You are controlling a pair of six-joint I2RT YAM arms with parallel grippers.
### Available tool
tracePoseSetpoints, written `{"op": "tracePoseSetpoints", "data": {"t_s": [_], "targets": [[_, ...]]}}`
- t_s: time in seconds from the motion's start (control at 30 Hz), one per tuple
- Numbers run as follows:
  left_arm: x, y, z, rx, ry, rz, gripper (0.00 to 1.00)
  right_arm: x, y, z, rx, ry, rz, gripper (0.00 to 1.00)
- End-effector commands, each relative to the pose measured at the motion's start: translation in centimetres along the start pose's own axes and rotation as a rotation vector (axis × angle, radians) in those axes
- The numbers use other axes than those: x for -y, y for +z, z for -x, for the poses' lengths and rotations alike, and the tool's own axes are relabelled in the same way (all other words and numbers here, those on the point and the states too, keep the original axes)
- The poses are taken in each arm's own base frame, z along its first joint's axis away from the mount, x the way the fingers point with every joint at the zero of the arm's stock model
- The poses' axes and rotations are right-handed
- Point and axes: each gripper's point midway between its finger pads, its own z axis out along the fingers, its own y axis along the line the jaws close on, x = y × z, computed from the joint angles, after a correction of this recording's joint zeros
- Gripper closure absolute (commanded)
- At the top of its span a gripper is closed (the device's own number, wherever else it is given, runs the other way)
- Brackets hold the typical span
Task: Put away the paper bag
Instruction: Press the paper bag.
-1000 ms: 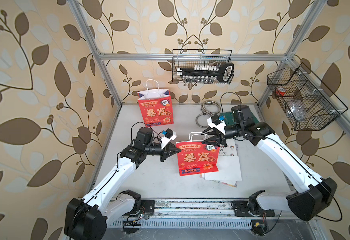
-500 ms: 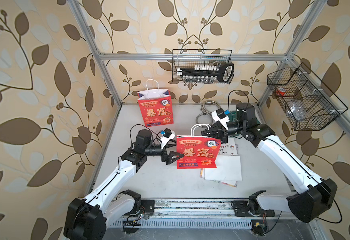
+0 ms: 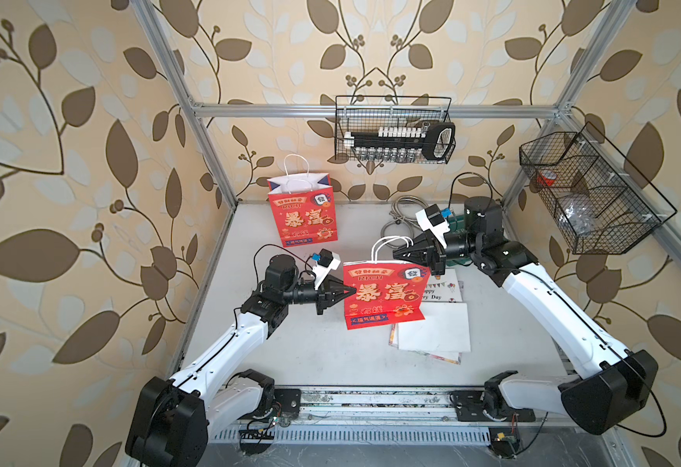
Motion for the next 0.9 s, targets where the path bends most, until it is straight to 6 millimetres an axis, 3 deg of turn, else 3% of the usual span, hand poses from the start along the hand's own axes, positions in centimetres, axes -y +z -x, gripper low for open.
{"op": "tracePoseSetpoints", "data": {"t_s": [0.0,0.03,0.13,0.17,0.23,0.33,0.37,0.4,0.53,0.57,0.6,0.67,0.77,0.87], "targets": [[0.4,-0.2,0.7,0.015,0.015,-0.01,0.1,-1.1,-0.5,1.3,0.04,-0.011,0.034,1.0],[0.4,-0.2,0.5,0.011,0.011,-0.012,0.01,-1.2,-0.5,1.5,0.044,-0.011,0.035,1.0],[0.1,0.1,0.0,-0.001,-0.001,-0.016,0.02,-1.5,-0.6,1.9,0.054,-0.014,0.041,1.0],[0.1,0.2,-0.2,-0.004,0.003,-0.027,0.07,-1.5,-0.7,2.0,0.056,-0.016,0.04,1.0],[0.3,0.4,-0.5,-0.015,0.005,-0.052,0.28,-1.5,-0.7,2.0,0.056,-0.015,0.038,1.0],[0.6,0.5,-0.8,-0.039,-0.006,-0.078,0.72,-1.5,-0.7,2.0,0.056,-0.013,0.035,1.0],[0.7,0.4,-1.0,-0.046,-0.007,-0.087,0.92,-1.4,-0.8,2.0,0.056,-0.011,0.033,1.0],[0.8,0.4,-1.1,-0.053,-0.008,-0.089,1.0,-1.4,-0.8,2.1,0.057,-0.013,0.032,1.0],[0.7,0.4,-1.6,-0.065,-0.016,-0.078,0.96,-1.6,-0.9,2.5,0.066,-0.021,0.033,1.0],[0.5,0.4,-1.5,-0.066,-0.015,-0.07,0.62,-1.7,-1.0,2.7,0.068,-0.025,0.033,1.0],[0.3,0.4,-1.6,-0.068,-0.022,-0.057,0.43,-1.7,-1.0,2.9,0.07,-0.027,0.032,1.0],[0.1,0.5,-1.7,-0.068,-0.018,-0.049,0.24,-2.0,-1.1,3.2,0.076,-0.032,0.036,1.0],[-0.1,0.6,-2.1,-0.076,-0.009,-0.045,0.23,-2.2,-1.2,3.5,0.085,-0.034,0.036,1.0],[-0.3,0.8,-2.6,-0.087,-0.011,-0.045,0.34,-2.3,-1.3,3.7,0.089,-0.034,0.037,1.0]]}}
